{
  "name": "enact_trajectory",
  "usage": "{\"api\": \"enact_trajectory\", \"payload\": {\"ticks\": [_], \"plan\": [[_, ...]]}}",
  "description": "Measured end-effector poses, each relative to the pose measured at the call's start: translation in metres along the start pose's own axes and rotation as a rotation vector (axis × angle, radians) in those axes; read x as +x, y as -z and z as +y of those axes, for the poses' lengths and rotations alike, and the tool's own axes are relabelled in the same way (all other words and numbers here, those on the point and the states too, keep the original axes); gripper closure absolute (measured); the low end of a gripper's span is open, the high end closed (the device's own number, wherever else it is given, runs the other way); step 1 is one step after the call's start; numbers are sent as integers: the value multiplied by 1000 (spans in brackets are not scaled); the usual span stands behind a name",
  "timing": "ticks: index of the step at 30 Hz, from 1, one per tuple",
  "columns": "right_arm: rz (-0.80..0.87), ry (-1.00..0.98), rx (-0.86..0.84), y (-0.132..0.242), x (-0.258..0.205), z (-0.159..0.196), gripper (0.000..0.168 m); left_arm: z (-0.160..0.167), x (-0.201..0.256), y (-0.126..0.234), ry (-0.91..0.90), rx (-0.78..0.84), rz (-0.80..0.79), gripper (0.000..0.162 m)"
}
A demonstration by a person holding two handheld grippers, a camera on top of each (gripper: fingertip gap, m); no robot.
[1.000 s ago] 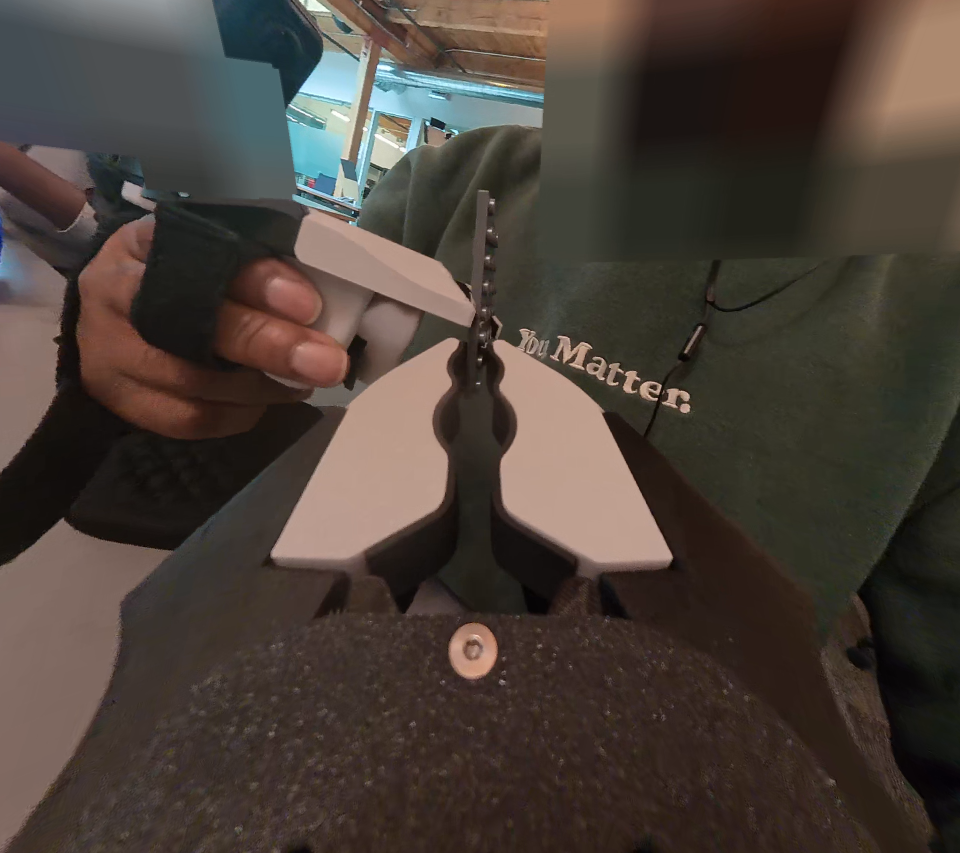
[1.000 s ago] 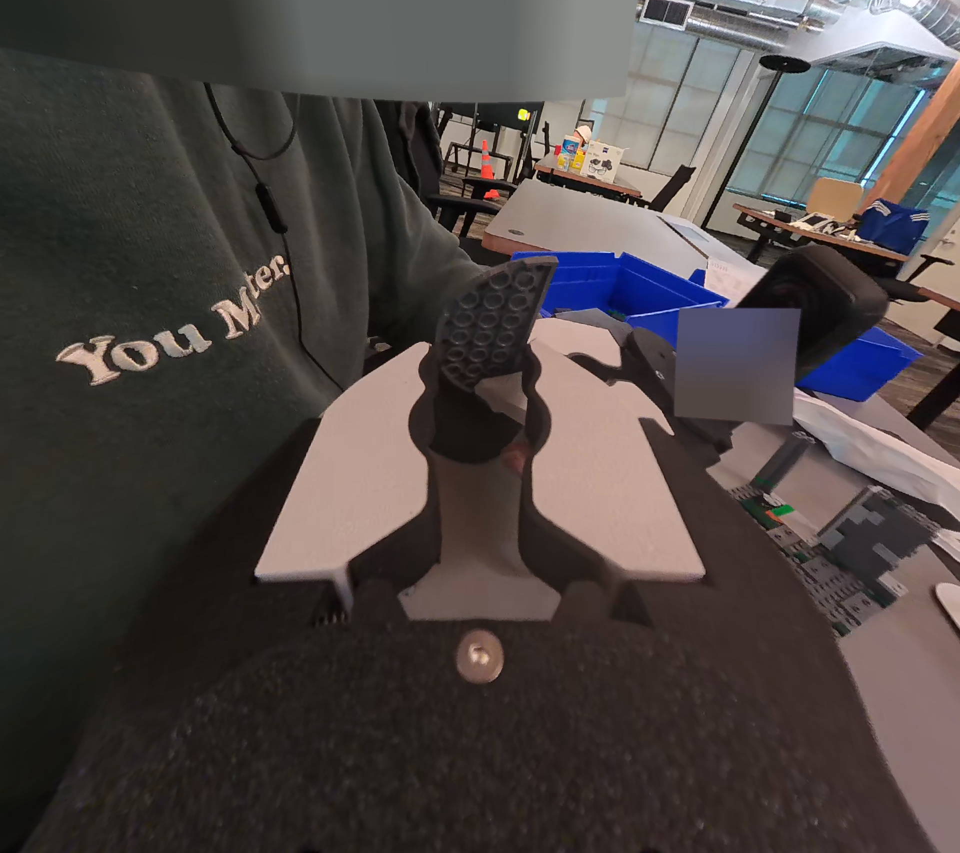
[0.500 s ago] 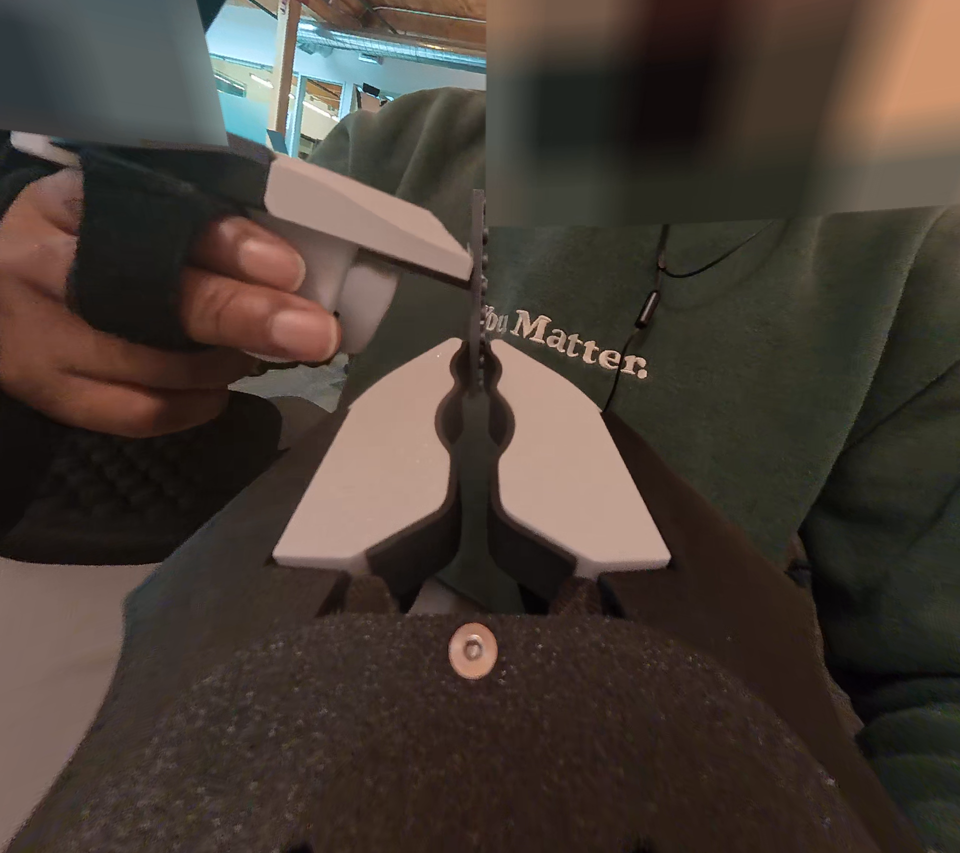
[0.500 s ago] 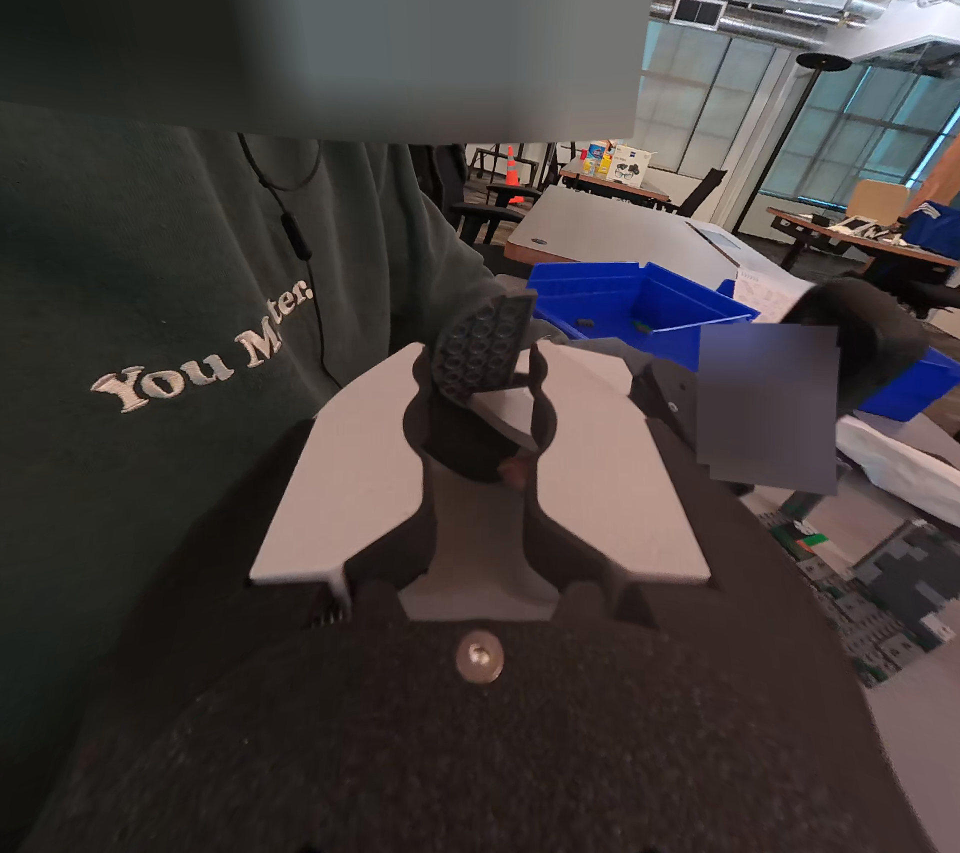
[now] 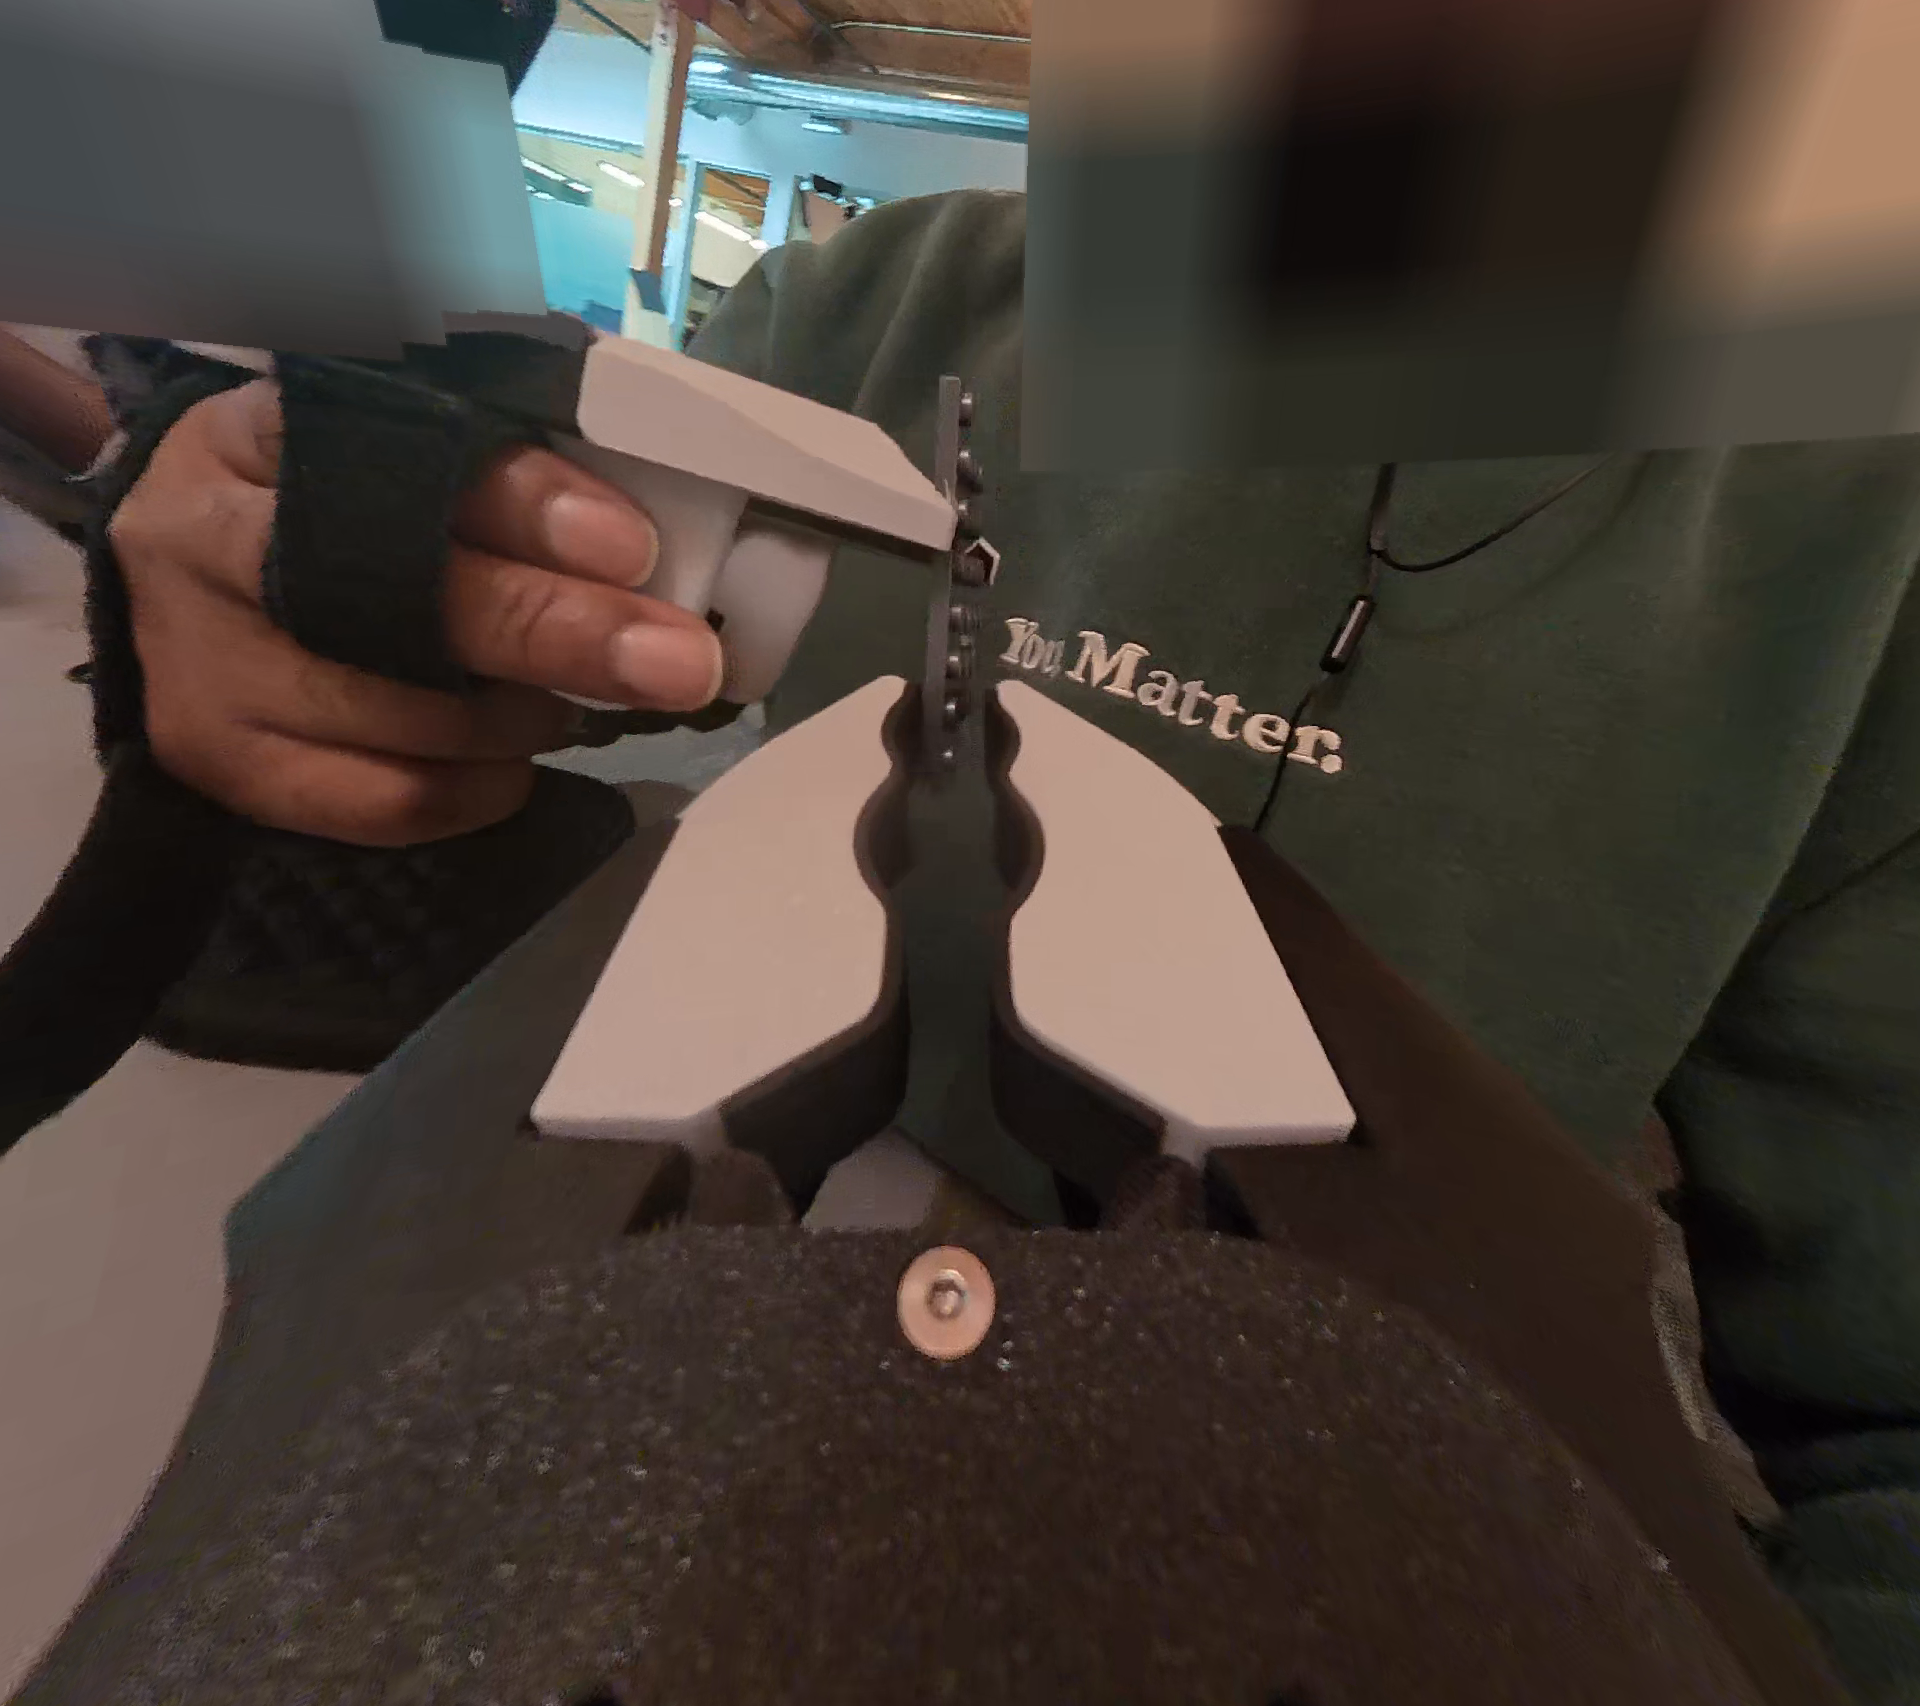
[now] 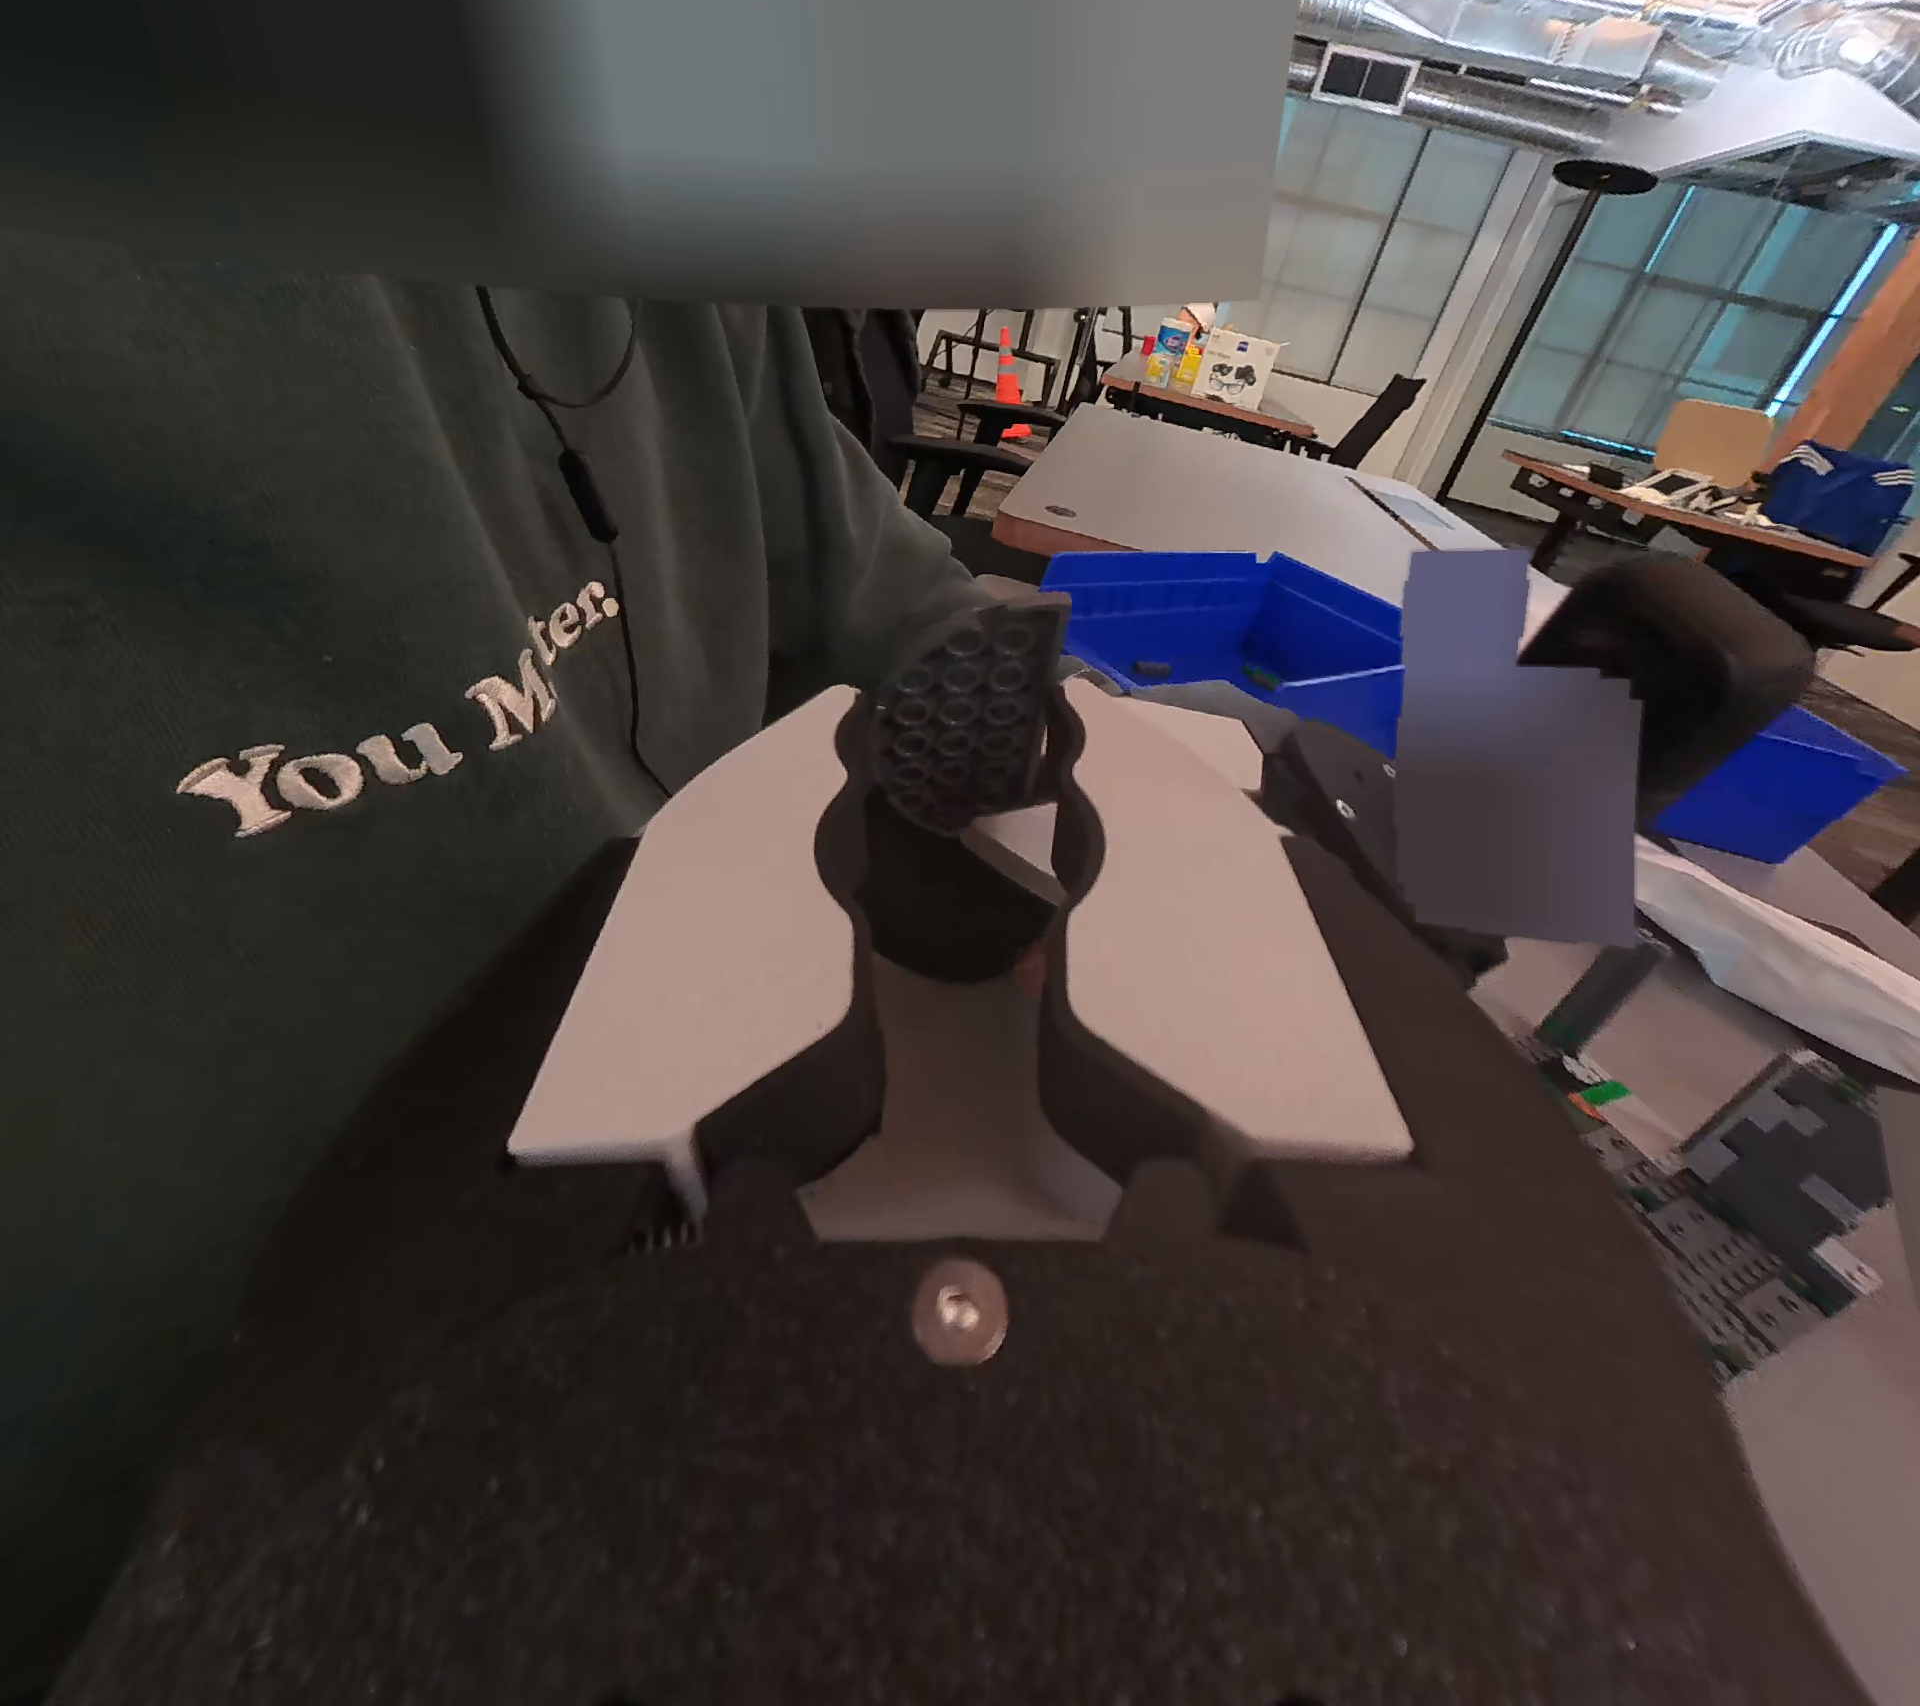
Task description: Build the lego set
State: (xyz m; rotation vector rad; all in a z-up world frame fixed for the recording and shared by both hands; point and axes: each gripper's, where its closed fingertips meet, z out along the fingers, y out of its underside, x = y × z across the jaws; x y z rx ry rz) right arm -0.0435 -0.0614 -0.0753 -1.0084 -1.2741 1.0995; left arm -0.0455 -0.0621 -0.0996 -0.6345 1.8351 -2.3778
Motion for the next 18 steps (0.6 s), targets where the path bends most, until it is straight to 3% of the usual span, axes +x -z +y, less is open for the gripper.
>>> {"api": "enact_trajectory", "payload": {"ticks": [5, 11, 18], "plan": [[38, -15, -15, 10, 5, 6, 137, 3, -12, 9, -32, -102, -208, 138], [66, -59, 14, 21, 13, 12, 137, 4, -25, 19, -65, -173, -414, 138], [64, -159, 99, 30, 23, 15, 137, 9, -34, 22, -44, -164, -465, 138]]}}
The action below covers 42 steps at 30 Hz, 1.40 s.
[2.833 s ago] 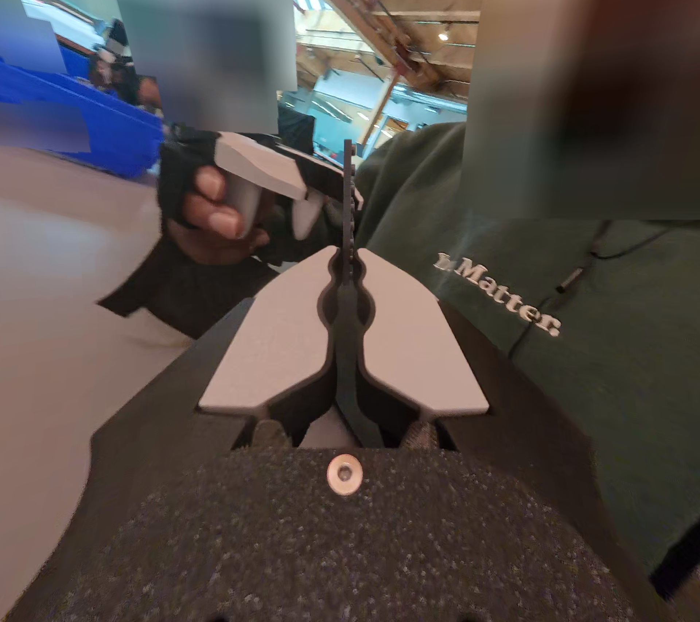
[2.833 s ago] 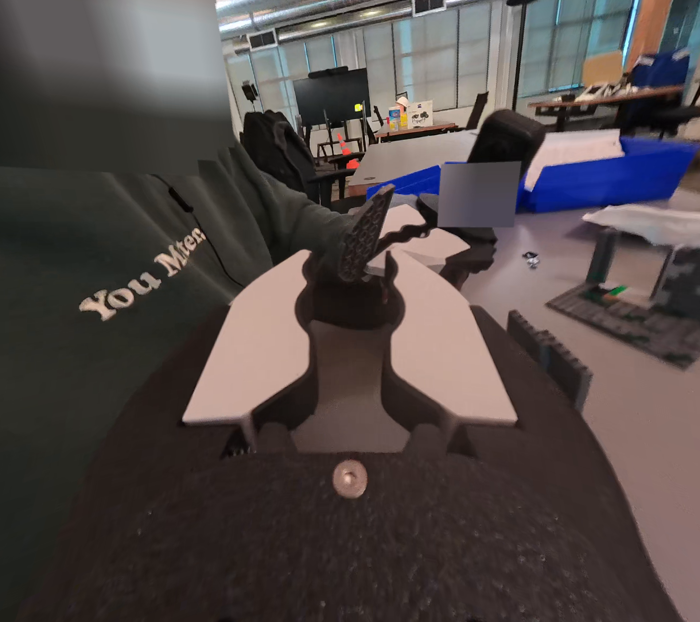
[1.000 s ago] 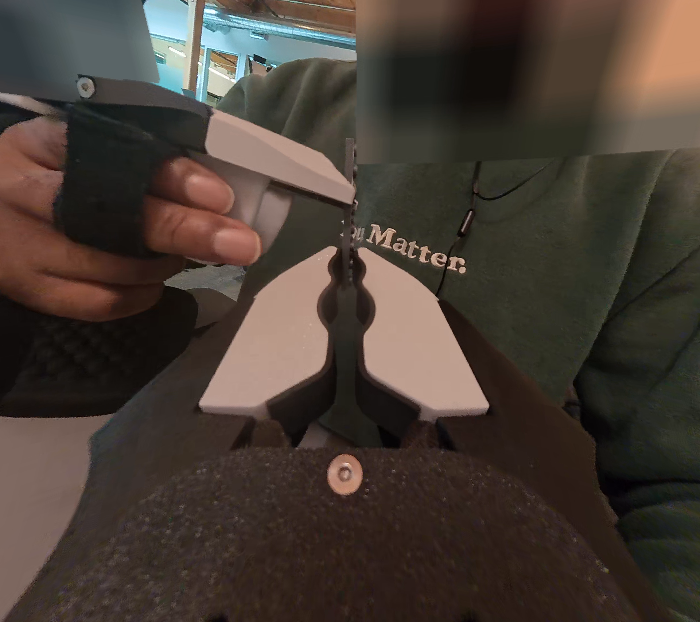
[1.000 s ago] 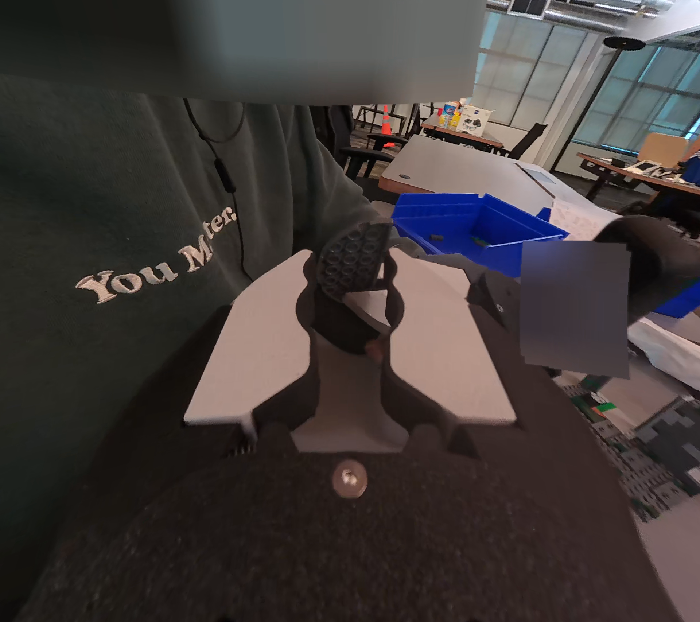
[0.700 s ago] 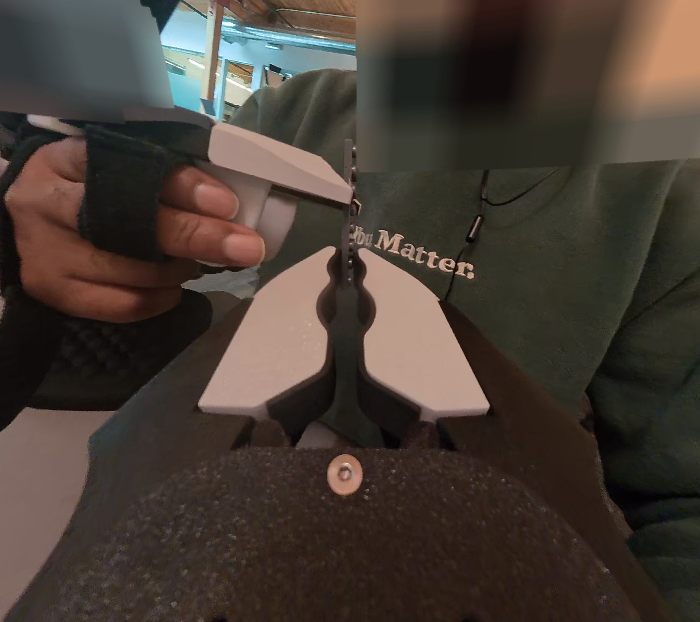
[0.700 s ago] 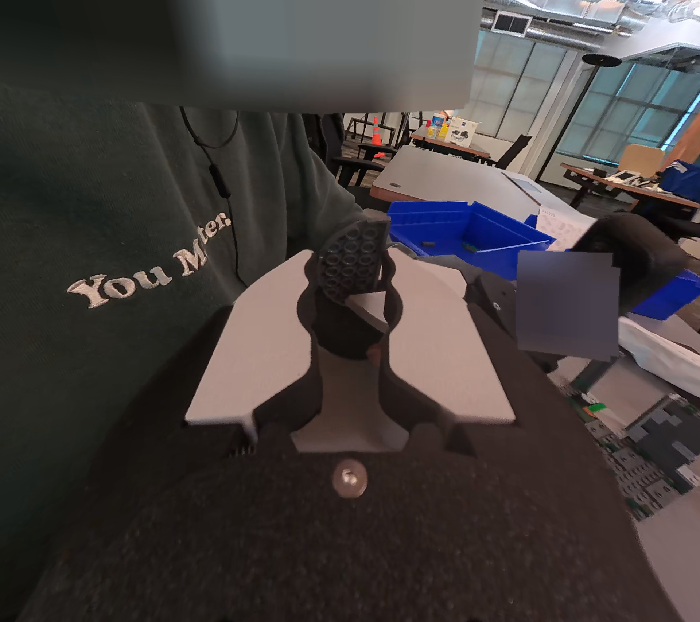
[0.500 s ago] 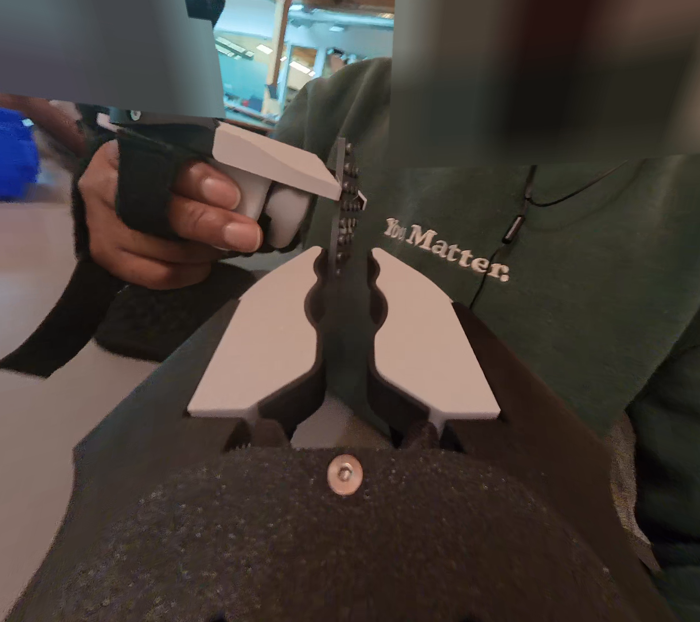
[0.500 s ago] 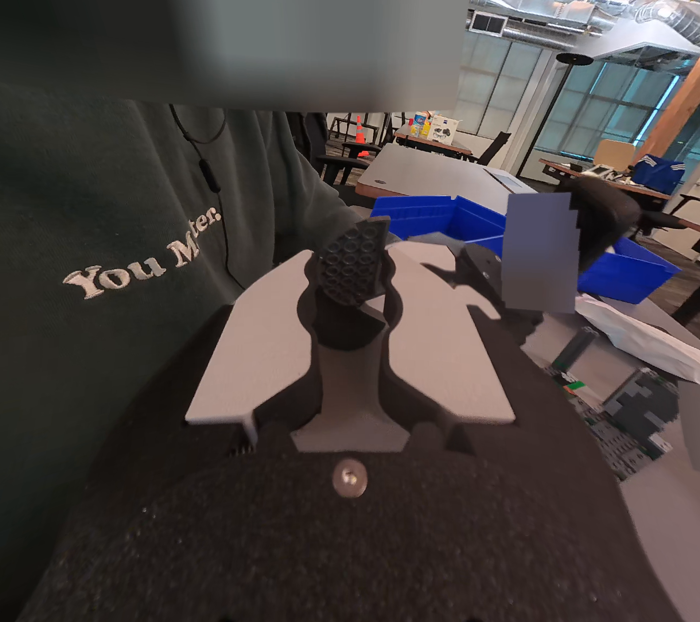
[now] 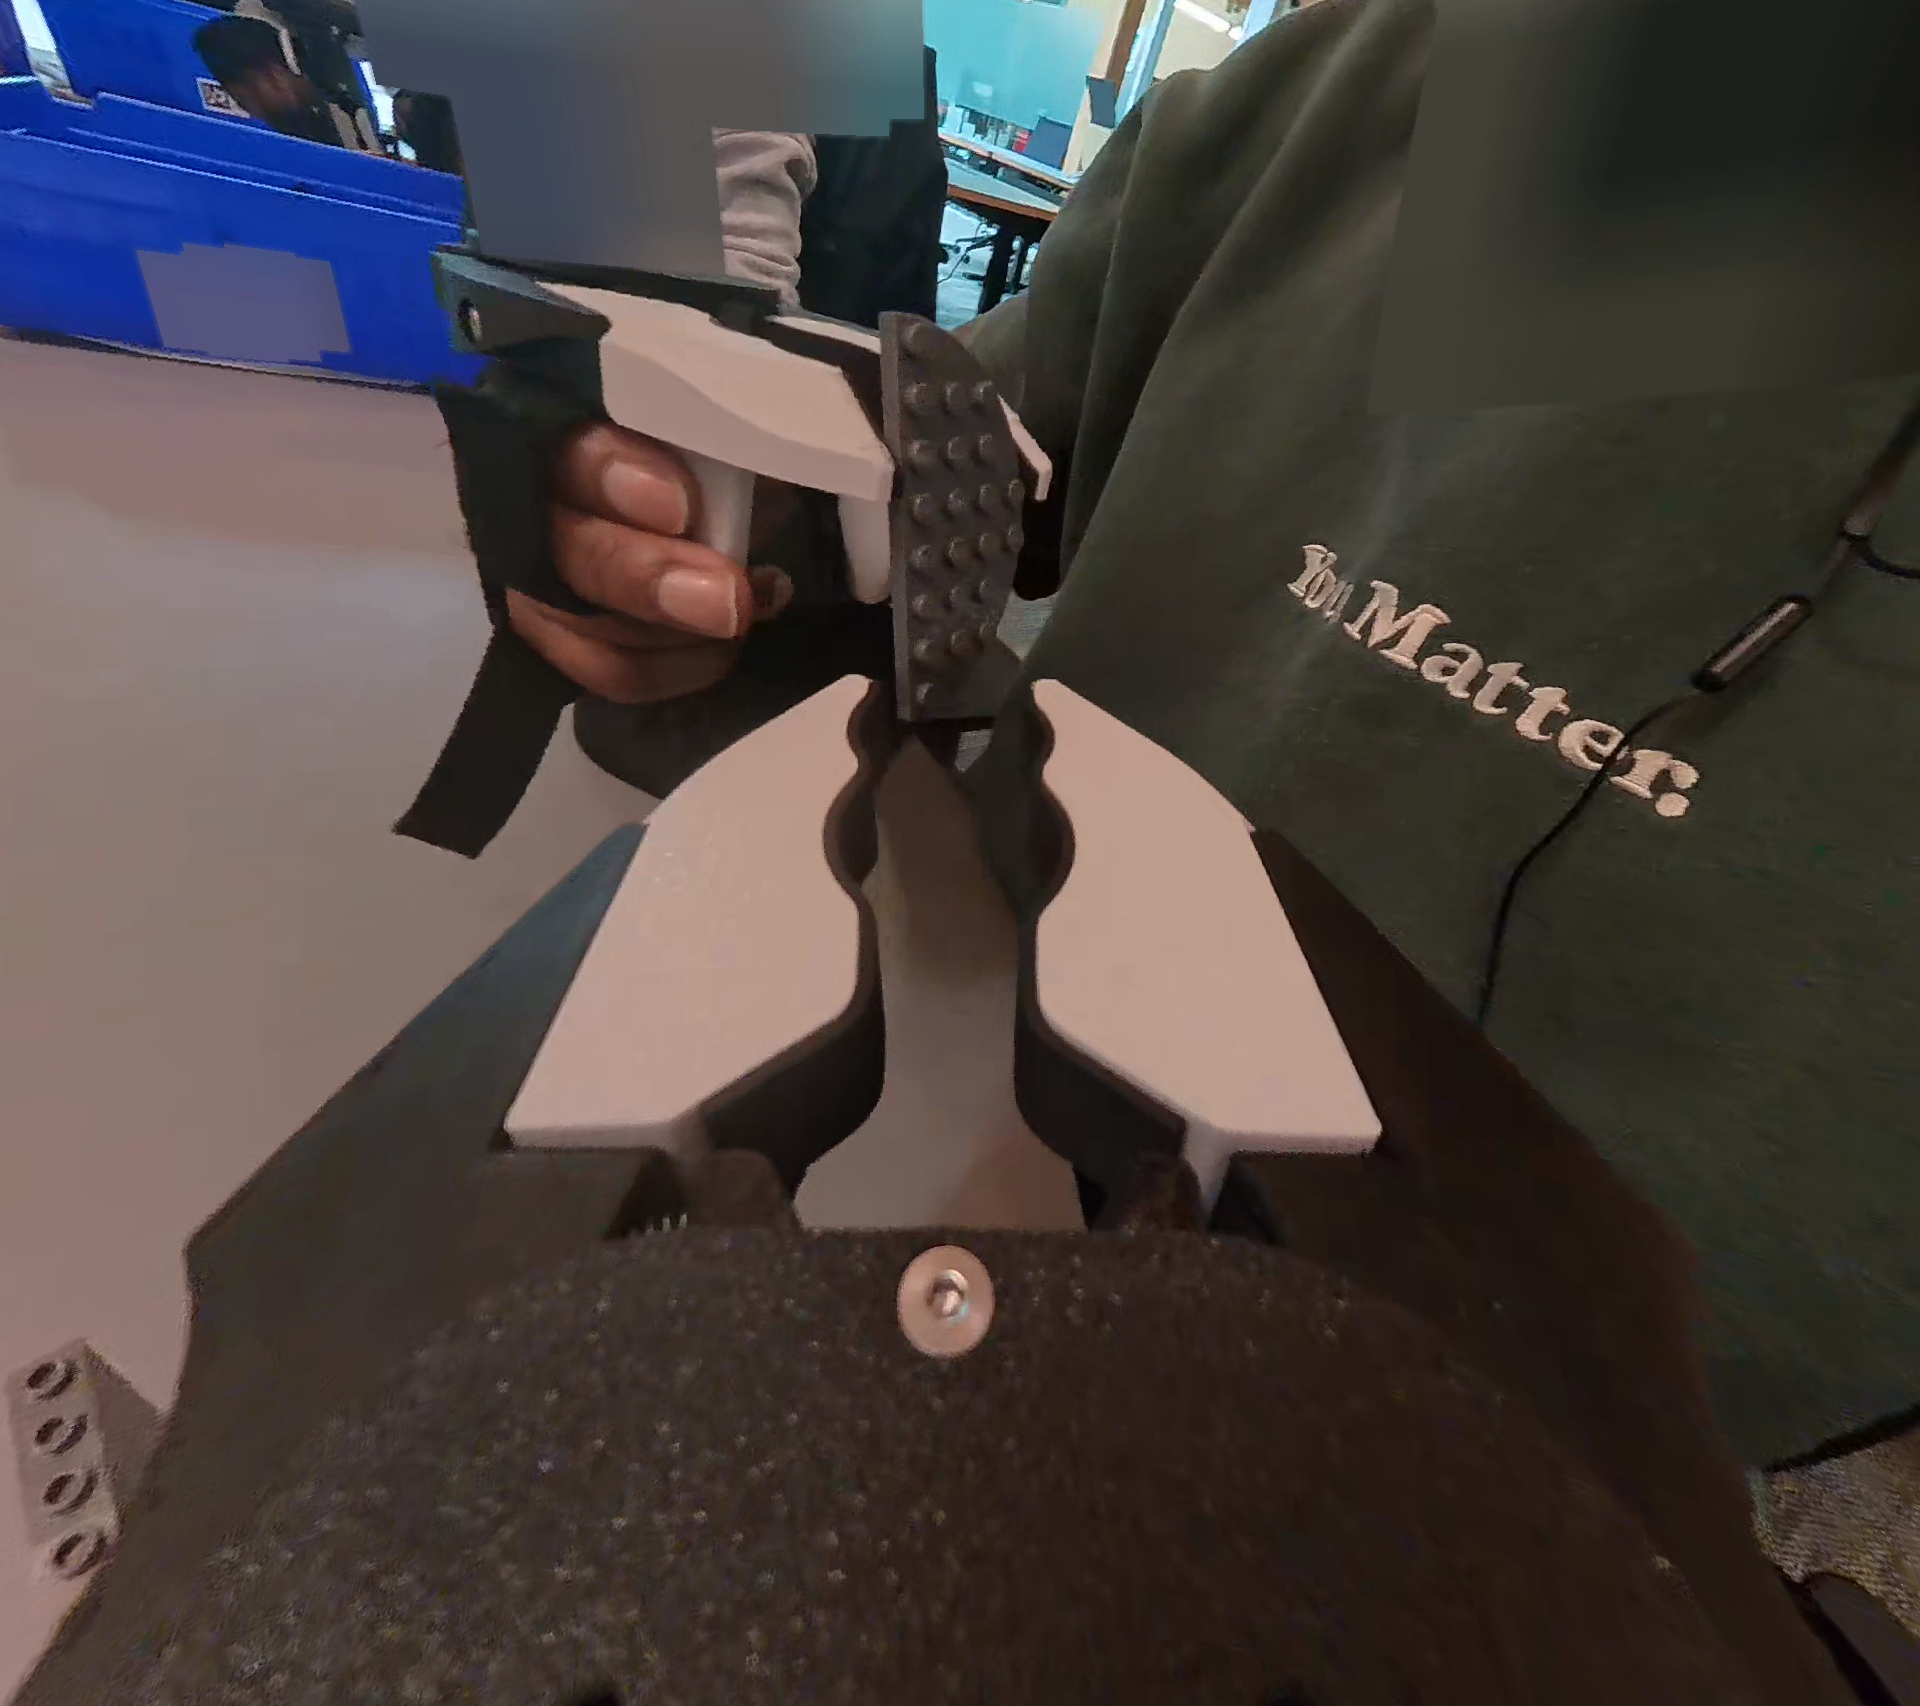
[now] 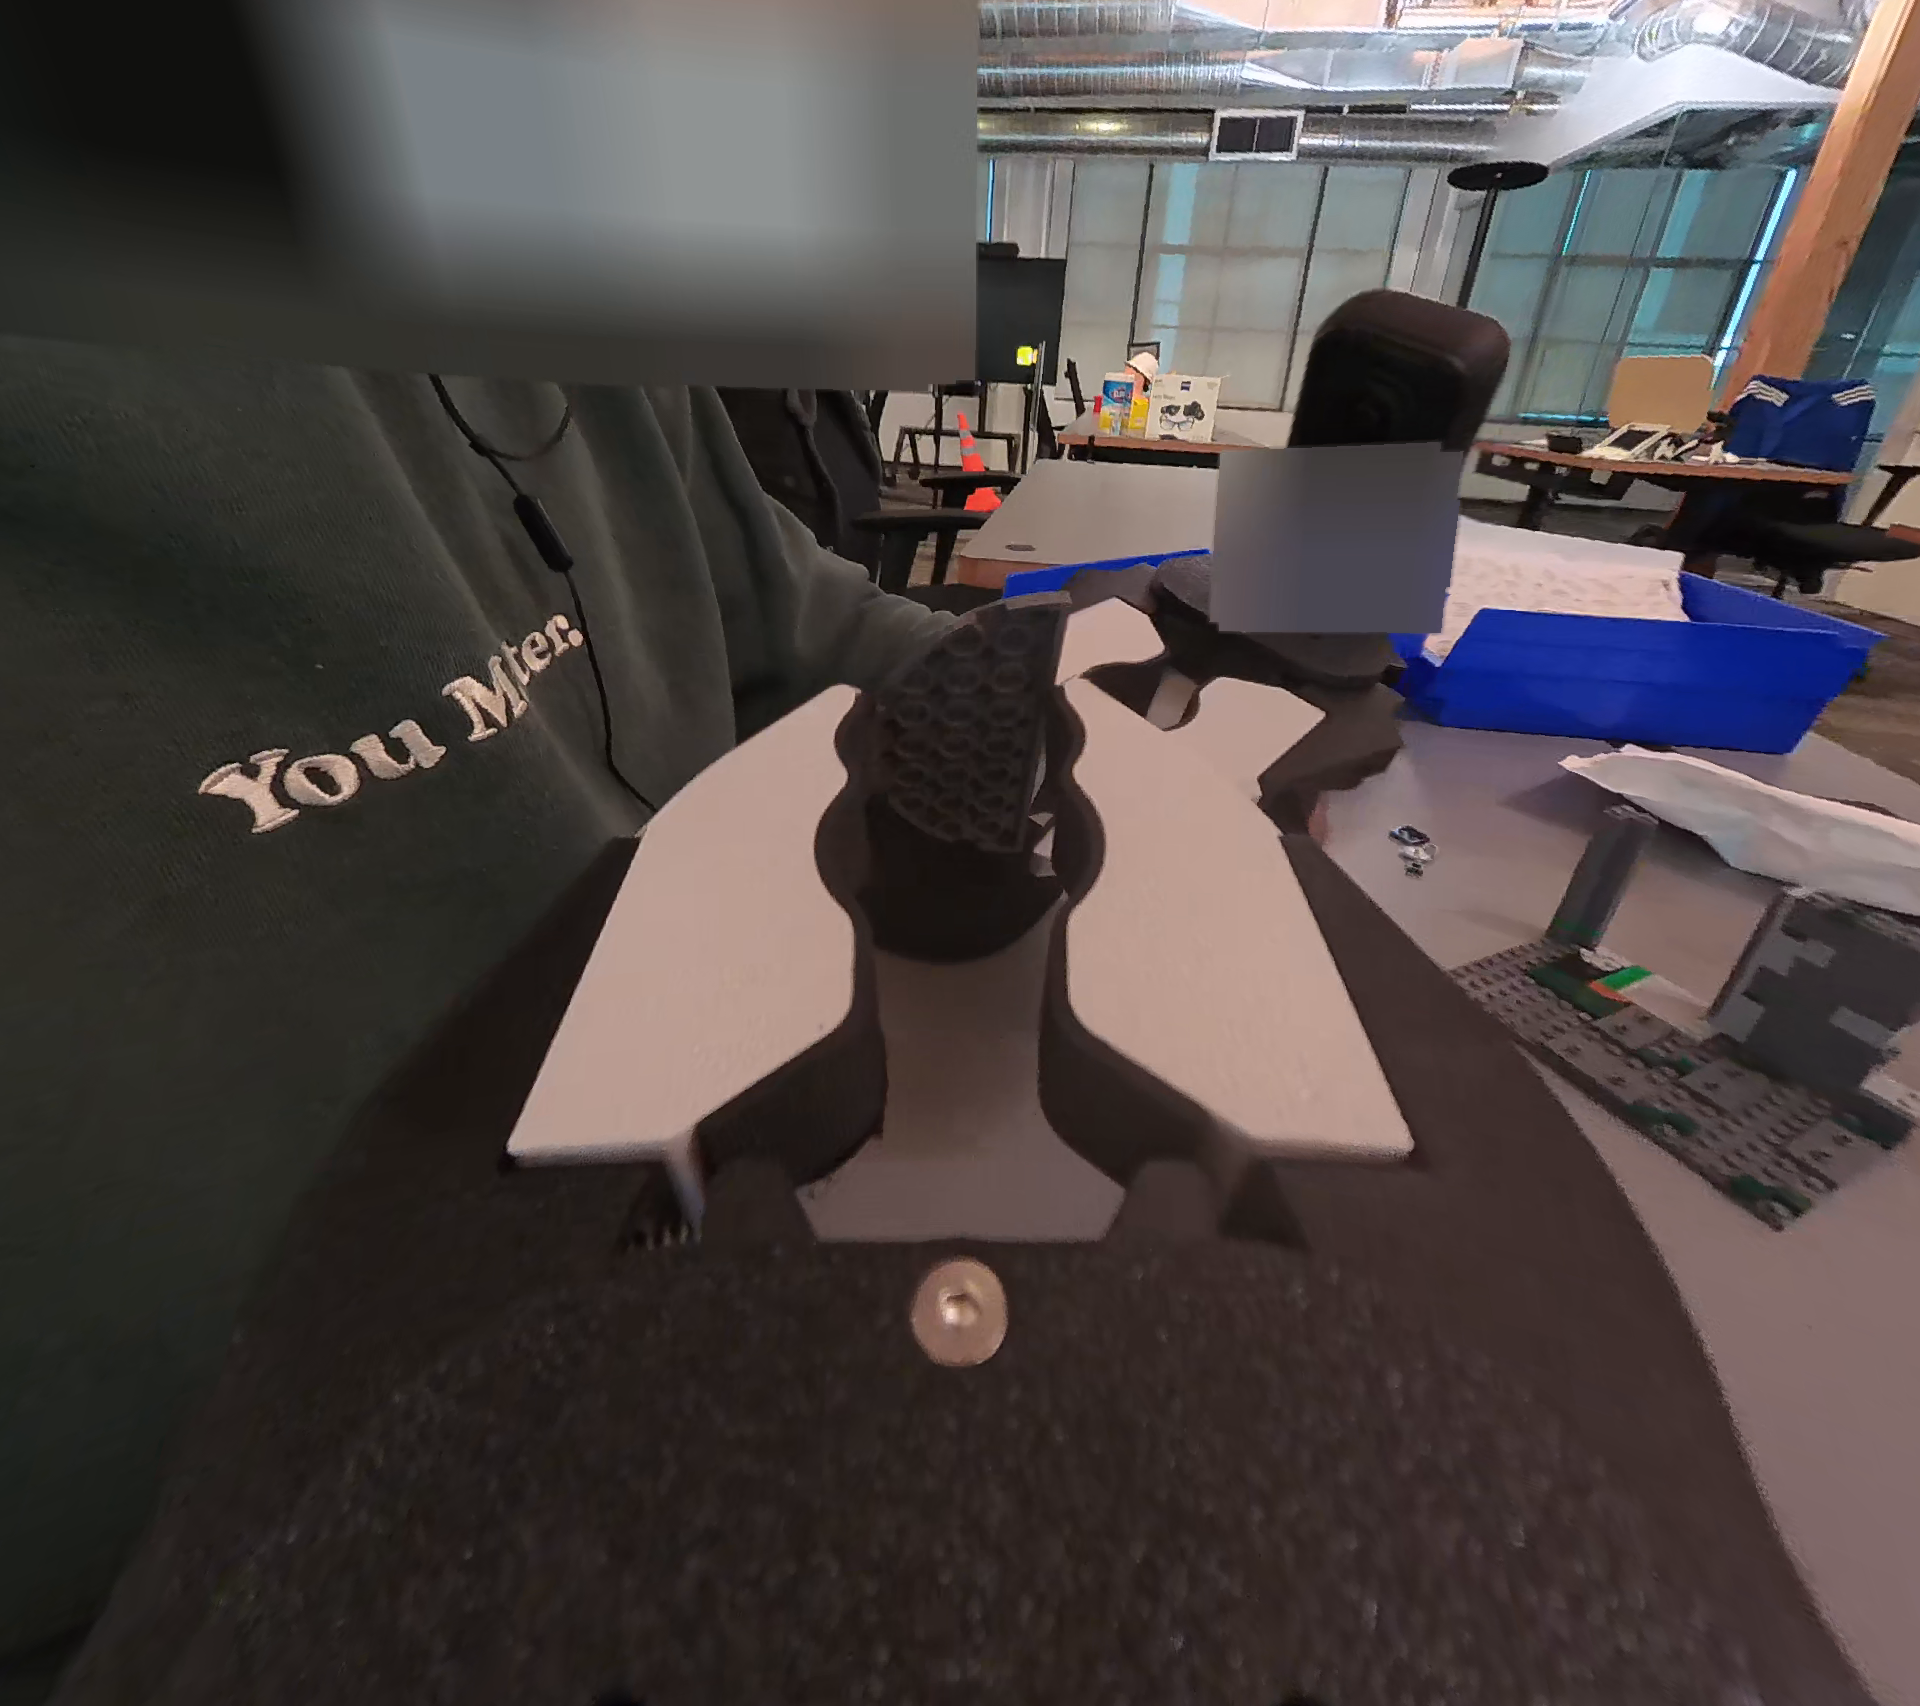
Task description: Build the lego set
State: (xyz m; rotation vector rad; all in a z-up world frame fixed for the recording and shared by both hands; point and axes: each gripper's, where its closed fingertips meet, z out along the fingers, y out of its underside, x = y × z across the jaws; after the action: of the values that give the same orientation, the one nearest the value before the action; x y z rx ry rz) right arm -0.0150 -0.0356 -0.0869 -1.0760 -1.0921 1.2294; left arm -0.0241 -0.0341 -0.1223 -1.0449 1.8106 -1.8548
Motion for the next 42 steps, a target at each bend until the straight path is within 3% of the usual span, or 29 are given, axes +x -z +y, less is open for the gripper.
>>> {"api": "enact_trajectory", "payload": {"ticks": [4, 9, 15, 18, 25, 31, 39, 42], "plan": [[15, -46, 24, 7, 9, 4, 137, 5, -18, 6, -41, -73, -156, 142], [40, -86, 19, 17, 22, 11, 137, 18, -63, 47, -45, -227, -552, 148], [30, -148, 55, 30, 32, 13, 137, 37, -90, 92, -34, -340, -814, 128], [22, -172, 75, 33, 34, 14, 137, 56, -97, 95, 31, -389, -817, 115], [15, -208, 117, 40, 36, 14, 137, 84, -108, 89, 74, -453, -787, 115], [11, -226, 132, 43, 38, 15, 137, 101, -119, 89, 96, -500, -793, 124], [28, -250, 129, 47, 44, 21, 136, 108, -127, 88, 75, -556, -812, 147], [39, -254, 125, 48, 46, 23, 136, 108, -128, 89, 70, -557, -821, 147]]}}
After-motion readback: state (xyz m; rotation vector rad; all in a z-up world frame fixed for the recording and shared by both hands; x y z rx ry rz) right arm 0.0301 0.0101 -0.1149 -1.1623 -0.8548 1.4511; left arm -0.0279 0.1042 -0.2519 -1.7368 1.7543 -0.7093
